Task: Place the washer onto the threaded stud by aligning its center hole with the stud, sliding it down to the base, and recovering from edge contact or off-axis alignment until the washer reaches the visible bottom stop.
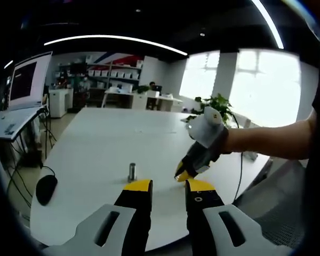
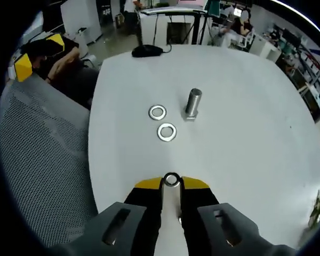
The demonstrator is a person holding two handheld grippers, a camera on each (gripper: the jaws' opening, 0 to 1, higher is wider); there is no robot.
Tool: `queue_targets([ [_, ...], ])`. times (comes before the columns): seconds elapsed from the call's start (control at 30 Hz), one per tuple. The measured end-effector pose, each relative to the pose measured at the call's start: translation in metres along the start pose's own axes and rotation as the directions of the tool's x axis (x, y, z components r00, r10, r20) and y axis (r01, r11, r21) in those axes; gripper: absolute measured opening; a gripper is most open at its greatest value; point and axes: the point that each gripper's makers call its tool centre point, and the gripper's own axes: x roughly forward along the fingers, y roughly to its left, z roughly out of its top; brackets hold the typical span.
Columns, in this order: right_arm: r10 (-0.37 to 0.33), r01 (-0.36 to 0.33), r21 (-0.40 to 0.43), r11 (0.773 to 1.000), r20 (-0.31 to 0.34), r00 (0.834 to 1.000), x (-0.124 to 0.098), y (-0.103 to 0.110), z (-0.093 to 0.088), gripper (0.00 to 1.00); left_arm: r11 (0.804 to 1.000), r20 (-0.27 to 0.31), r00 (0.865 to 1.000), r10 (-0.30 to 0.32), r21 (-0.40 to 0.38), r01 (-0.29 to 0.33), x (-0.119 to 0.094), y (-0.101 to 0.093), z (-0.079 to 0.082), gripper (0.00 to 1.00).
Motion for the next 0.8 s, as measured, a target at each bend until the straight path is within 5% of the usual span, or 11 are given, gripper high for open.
queue_targets([
  [0.8,-0.064,0.064,0.0,0.998,-0.042,0.997,-0.048,-0.026,-0.021,0.13,1.0,-0.006,1.0,0.003,-0.003,-0.003,0.0,0.001,-0.001,0.22],
])
